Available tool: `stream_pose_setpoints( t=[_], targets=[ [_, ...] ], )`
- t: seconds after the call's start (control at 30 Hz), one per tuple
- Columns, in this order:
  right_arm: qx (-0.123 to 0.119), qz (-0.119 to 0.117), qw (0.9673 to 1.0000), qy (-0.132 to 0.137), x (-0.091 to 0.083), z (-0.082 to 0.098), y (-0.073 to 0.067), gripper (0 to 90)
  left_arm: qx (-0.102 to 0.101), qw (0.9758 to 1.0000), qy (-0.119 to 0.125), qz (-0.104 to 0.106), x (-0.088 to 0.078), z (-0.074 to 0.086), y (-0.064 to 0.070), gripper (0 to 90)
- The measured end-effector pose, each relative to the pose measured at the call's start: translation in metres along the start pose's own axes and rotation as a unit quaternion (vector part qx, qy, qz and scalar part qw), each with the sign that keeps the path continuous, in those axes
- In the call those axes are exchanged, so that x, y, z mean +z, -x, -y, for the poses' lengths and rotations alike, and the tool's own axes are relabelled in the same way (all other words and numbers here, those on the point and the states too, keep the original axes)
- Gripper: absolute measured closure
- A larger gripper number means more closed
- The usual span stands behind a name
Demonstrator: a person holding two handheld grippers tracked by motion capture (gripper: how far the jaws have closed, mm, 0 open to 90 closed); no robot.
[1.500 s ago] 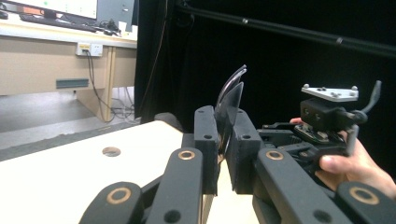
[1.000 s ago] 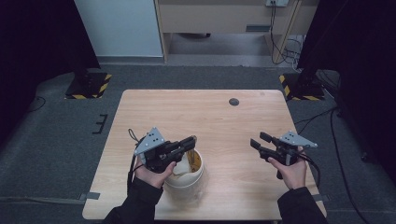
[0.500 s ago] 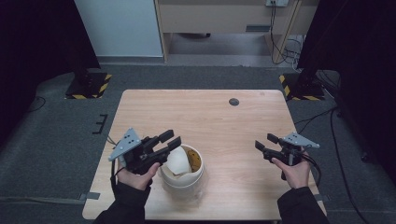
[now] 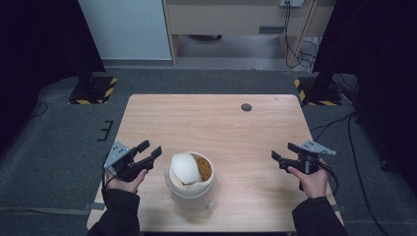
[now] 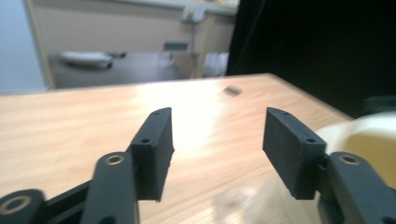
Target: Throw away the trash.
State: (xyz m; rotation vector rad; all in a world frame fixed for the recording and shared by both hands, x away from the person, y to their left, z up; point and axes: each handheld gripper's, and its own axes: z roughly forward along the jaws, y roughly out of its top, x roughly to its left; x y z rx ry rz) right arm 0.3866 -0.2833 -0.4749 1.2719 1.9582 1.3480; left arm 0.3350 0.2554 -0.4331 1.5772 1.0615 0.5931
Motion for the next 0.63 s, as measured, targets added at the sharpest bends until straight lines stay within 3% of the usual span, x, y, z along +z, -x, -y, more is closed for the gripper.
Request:
stream_pose_setpoints(
  t=[0.13, 0.27, 0.33, 0.4, 0.47, 0.57, 0.6, 0.63],
  targets=[
    [0.000, 0.005, 0.9999, -0.013, 0.002, 0.004, 0.004, 18.7, 0.021, 0.9985, -0.043, -0.026, 0.009, 0.019, -0.018, 34.3],
    [0.006, 0.015, 0.9992, -0.036, 0.005, 0.010, 0.009, 18.1, 0.007, 0.9938, -0.106, -0.033, 0.020, 0.039, -0.033, 27.5],
    [0.008, 0.025, 0.9983, -0.052, 0.007, 0.013, 0.014, 17.6, 0.007, 0.9880, -0.150, -0.033, 0.027, 0.050, -0.041, 22.3],
    [0.010, 0.039, 0.9965, -0.073, 0.010, 0.018, 0.018, 17.3, 0.009, 0.9791, -0.199, -0.041, 0.034, 0.060, -0.048, 21.5],
    [0.006, 0.056, 0.9933, -0.101, 0.011, 0.022, 0.023, 17.3, 0.008, 0.9715, -0.231, -0.052, 0.037, 0.067, -0.055, 19.3],
    [-0.002, 0.073, 0.9892, -0.127, 0.012, 0.026, 0.029, 16.3, 0.003, 0.9643, -0.257, -0.064, 0.039, 0.074, -0.062, 14.9],
    [-0.002, 0.076, 0.9882, -0.133, 0.012, 0.027, 0.031, 16.2, 0.005, 0.9625, -0.263, -0.067, 0.039, 0.076, -0.064, 14.8],
    [-0.002, 0.078, 0.9877, -0.136, 0.013, 0.028, 0.032, 16.0, 0.008, 0.9624, -0.263, -0.069, 0.039, 0.077, -0.064, 13.7]
  ],
)
